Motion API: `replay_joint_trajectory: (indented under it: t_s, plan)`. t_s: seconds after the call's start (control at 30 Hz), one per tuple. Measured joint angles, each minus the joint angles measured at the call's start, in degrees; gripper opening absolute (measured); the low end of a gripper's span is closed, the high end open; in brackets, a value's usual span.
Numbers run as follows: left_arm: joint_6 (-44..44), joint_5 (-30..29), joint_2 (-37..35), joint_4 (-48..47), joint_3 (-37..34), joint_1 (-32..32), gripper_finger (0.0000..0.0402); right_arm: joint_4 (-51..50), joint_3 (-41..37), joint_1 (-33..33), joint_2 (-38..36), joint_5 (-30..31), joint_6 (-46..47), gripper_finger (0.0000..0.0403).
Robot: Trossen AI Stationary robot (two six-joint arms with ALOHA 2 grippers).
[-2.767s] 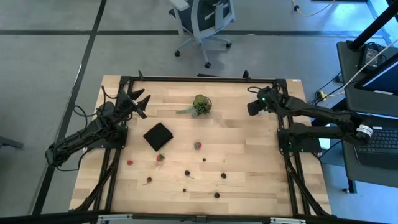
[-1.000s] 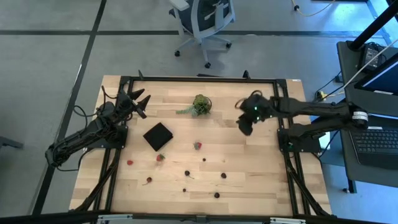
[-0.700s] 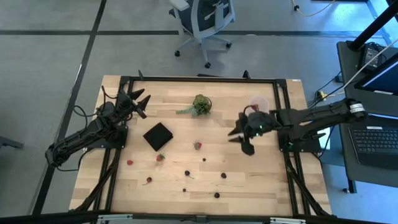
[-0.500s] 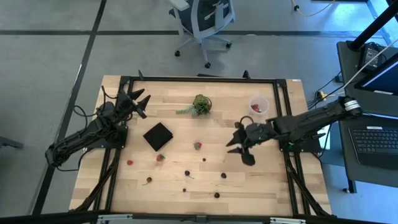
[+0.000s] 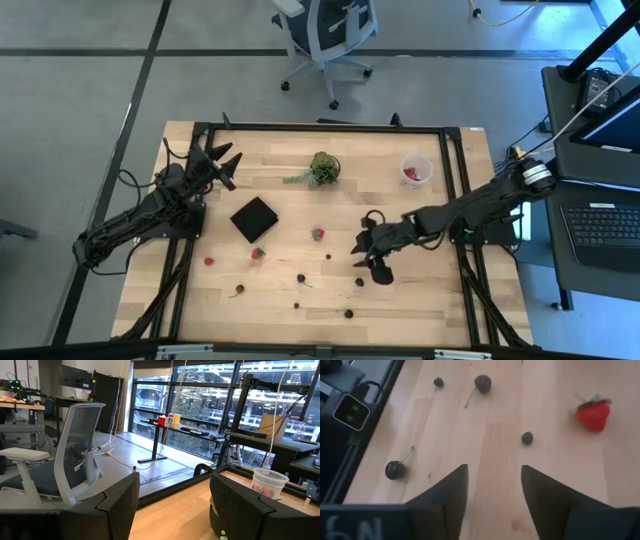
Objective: Pick and placing Produce into tupperware
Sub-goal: Put the top blackberry into the bin
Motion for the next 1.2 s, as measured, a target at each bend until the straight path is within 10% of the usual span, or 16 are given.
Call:
replay_joint_trajectory:
  t_s: [0.33,1.2]
  plan:
    - [0.0,0.0,0.0,-0.2,0.0,0.0,0.0236,4.0,0.0,7.3,1.4,0.9,4.3,0.0268]
    - [-0.2,0.0,0.0,-0.5,0.0,0.0,0.0236,5.1,0.1,12.8,16.1,12.8,10.6,0.0273]
